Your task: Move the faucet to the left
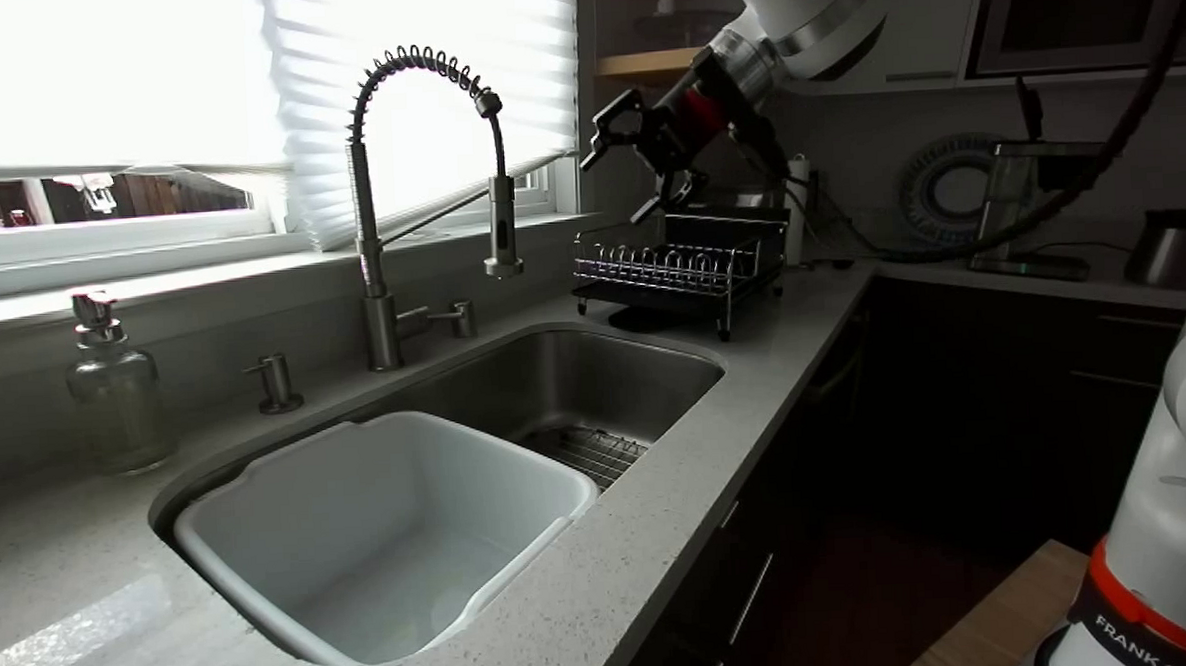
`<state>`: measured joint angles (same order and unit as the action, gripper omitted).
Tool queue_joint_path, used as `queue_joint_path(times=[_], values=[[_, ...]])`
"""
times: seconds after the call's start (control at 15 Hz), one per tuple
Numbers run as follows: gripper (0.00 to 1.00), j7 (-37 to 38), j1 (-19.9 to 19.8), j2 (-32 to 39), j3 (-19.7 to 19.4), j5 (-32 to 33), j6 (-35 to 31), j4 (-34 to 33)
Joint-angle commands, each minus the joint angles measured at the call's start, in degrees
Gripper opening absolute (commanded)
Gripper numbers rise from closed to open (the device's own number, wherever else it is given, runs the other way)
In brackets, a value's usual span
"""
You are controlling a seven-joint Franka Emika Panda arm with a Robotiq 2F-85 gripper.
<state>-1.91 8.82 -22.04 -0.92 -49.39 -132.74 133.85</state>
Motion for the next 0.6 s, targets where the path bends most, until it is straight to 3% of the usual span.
queue_joint_path(times=[0.0, 0.13, 0.53], values=[[0.74, -2.7, 0.1, 5.3, 1.0, -10.4, -6.3, -3.4], [0.70, -4.5, 0.2, 7.3, 1.8, -15.9, -9.6, -4.8], [0.23, -15.7, 0.7, 11.8, 4.8, -32.3, -16.9, -8.4]])
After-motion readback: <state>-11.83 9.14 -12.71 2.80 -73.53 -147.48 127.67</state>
